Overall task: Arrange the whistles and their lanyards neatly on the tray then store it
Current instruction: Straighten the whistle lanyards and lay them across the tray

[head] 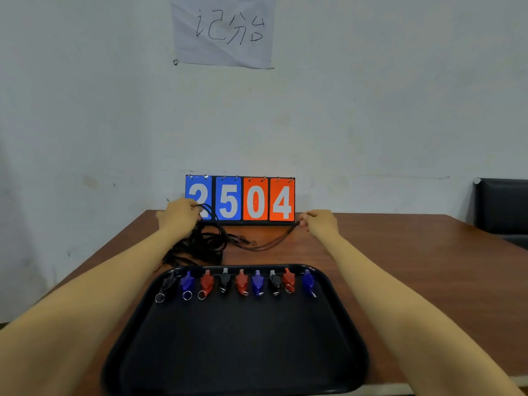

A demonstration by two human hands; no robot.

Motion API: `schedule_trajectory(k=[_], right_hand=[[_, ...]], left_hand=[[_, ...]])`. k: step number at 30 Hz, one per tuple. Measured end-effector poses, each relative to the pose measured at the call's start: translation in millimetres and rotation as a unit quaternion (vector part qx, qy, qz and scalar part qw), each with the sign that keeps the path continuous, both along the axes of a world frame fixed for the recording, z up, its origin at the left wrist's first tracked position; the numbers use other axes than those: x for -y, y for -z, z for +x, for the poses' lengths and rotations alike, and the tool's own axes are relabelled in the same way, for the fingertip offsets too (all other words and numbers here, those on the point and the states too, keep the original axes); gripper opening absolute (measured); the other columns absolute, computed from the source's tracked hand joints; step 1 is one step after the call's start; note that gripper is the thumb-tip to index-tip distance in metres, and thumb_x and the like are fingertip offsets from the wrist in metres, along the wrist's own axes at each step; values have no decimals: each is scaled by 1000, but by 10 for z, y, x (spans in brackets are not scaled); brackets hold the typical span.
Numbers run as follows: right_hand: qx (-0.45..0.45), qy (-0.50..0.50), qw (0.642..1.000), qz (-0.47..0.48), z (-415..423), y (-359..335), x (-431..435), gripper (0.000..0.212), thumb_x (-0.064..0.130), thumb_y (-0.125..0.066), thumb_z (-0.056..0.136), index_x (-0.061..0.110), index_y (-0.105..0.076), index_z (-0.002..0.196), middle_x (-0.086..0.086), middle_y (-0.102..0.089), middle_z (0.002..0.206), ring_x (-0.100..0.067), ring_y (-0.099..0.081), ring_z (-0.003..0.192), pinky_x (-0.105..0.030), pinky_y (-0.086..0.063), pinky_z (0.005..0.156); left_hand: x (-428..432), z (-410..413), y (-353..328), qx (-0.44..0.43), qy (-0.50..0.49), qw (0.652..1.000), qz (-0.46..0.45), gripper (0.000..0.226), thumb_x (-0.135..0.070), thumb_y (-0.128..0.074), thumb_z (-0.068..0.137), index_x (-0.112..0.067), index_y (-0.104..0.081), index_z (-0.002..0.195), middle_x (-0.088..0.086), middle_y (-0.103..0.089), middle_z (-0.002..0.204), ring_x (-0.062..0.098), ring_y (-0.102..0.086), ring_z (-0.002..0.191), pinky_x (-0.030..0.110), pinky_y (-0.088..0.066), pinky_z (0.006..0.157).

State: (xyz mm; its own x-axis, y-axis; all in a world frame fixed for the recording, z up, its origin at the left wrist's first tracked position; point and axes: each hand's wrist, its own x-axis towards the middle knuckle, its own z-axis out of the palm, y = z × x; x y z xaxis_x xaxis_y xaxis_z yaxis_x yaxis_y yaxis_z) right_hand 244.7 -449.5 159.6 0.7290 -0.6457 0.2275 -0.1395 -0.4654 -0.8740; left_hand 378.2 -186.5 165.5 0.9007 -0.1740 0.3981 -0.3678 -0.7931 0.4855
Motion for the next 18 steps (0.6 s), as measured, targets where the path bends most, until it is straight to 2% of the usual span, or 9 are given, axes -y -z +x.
schedule_trajectory(k=[2, 4, 6, 7, 8, 10, 12, 15, 18], right_hand=[[-3, 11, 1000, 24, 19, -14, 12, 26, 11, -48, 96, 2, -65, 114, -13, -69, 109, -14, -55, 85, -24, -45, 75], [12, 6, 992, 127, 69, -48, 37, 27, 6, -47, 95, -1, -63, 116, -14, -68, 109, -11, -51, 67, -20, -40, 60], [64, -20, 957, 282, 102, -82, 50, 29, 2, -40, 97, -4, -58, 120, -15, -67, 112, -10, -53, 63, -20, -44, 62], [92, -31, 942, 322, 133, -72, 71, 30, 2, -38, 98, -3, -56, 122, -15, -66, 114, -11, -58, 70, -23, -48, 68], [102, -43, 939, 325, 165, -50, 84, 31, 4, -38, 98, -1, -55, 123, -14, -66, 115, -14, -62, 79, -25, -50, 75], [60, -78, 963, 250, 210, 3, 41, 31, 7, -41, 98, 5, -56, 125, -9, -66, 118, -16, -62, 99, -31, -47, 91], [-9, -129, 983, 132, 242, 46, -86, 34, 9, -48, 95, 11, -56, 128, -6, -60, 128, -18, -55, 117, -34, -41, 102], [-77, -220, 972, -23, 284, 72, -306, 44, 13, -57, 92, 13, -49, 135, -4, -53, 137, -18, -47, 129, -25, -33, 102], [-101, -279, 950, -94, 325, 82, -475, 49, 26, -65, 87, 12, -53, 133, -4, -56, 134, -17, -50, 126, -25, -35, 100]], left_hand=[[-7, 82, 12, -25, -8, 995, -93, 22, -27, -49, 91, -19, -67, 82, 6, -71, 92, 30, -60, 95, 45, -43, 95], [-6, 123, -23, -37, -10, 986, -161, 20, -25, -49, 91, -21, -66, 83, 2, -72, 90, 27, -60, 94, 45, -44, 95], [-5, 143, -48, -42, -8, 974, -221, 19, -21, -47, 90, -22, -66, 90, 0, -71, 91, 27, -61, 97, 47, -44, 97], [6, 167, -37, -40, -11, 973, -225, 20, -21, -47, 90, -22, -66, 93, 1, -70, 91, 29, -61, 99, 48, -43, 97], [21, 183, -17, -39, -12, 983, -180, 20, -24, -48, 91, -21, -67, 97, 2, -68, 93, 30, -60, 100, 47, -43, 97], [98, 158, 63, -49, 11, 999, -1, 25, -31, -49, 93, -16, -67, 102, 5, -66, 103, 29, -59, 100, 43, -46, 95], [227, 103, 143, -48, 73, 989, 120, 27, -27, -46, 95, -9, -65, 102, 9, -63, 104, 26, -56, 99, 40, -50, 89], [420, -32, 152, -31, 149, 970, 189, 23, -26, -39, 98, -17, -60, 101, 3, -57, 100, 24, -49, 105, 43, -35, 99], [540, -158, 122, -8, 187, 964, 188, 21, -30, -40, 98, -26, -61, 103, -1, -63, 100, 19, -50, 102, 42, -18, 103]])
